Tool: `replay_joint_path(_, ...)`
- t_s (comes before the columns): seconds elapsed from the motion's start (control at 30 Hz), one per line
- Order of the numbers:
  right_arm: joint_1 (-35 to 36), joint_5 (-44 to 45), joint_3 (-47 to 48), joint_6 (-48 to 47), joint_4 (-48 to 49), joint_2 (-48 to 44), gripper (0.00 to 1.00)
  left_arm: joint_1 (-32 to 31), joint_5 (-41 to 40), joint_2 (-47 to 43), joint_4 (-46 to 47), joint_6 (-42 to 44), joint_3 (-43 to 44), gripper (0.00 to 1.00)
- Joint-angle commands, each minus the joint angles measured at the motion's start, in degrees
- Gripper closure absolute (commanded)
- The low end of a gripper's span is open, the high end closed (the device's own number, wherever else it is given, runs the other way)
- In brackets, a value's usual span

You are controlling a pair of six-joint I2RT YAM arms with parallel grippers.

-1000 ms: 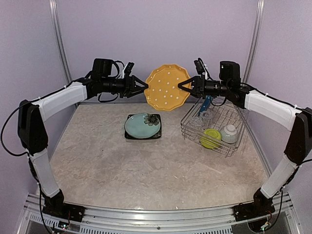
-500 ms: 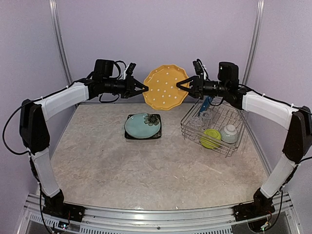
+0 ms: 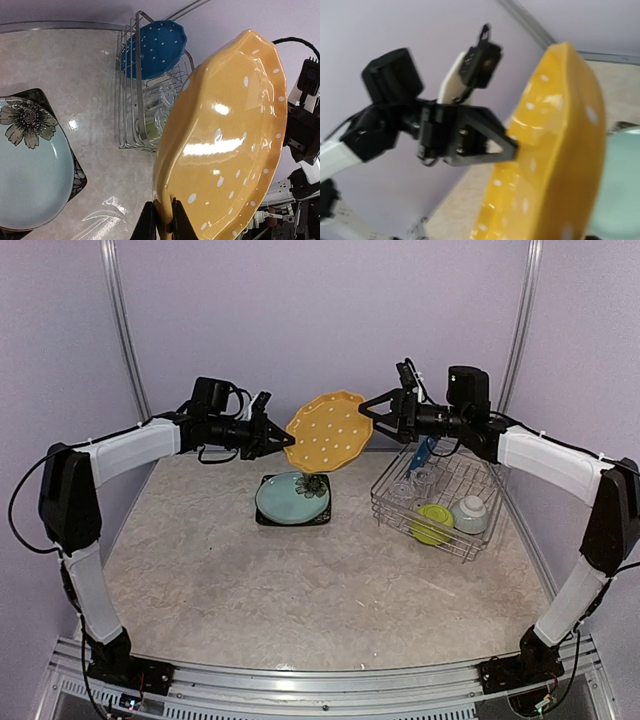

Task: Unload the mixed dishes from the dish rack
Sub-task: Pass from the right arm to the left, then place the plate on the plate.

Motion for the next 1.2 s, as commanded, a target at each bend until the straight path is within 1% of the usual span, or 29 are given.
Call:
replay_joint_path(0.0,-1.5,6.5,0.9,-6.5,-7.1,-2.0,0.08,2.9,2.7,-3.4,4.4,-5.5,-1.8,1.0)
replay_joint_path(0.03,-2.0,8.0,0.7,-7.0,-8.4,-2.3,0.05,3.3,2.7,-3.6,4.7,-5.8,-2.5,1.0)
replay_joint_path(0.13,-2.9,12.1,-0.2,-8.9,-11.2,-3.3,0.01,5.0,2.1,-4.1,4.8,-6.7,-4.1,1.0)
replay_joint_path(0.27,-3.7,20.7,0.0,-10.9,-18.4,-4.0,0.01,7.6,2.0,-3.0,3.2,-7.7,-5.0,1.0)
replay_joint_path(0.33,-3.8,24.8,0.4,-11.3,-20.9,-4.3,0.01,8.4,0.3,-2.3,0.8,-6.9,-4.7,1.0)
replay_joint_path(0.5,-3.7,32.3,-0.1,-11.7,-22.5,-6.5,0.01,9.4,-3.5,-0.9,-3.7,-4.1,-4.1,1.0)
replay_joint_path(0.6,-3.7,33.2,-0.3,-12.7,-22.2,-7.5,0.01,9.9,-4.0,0.5,-5.0,-2.8,-3.7,1.0)
replay_joint_path(0.8,-4.0,31.7,-0.6,-12.6,-22.9,-7.6,0.01,9.8,-6.2,3.5,-7.4,-0.3,-3.0,1.0)
replay_joint_path(1.17,-5.4,28.5,-3.5,-9.6,-20.4,-8.7,0.01,9.8,-8.7,7.9,-8.5,1.1,-2.0,1.0)
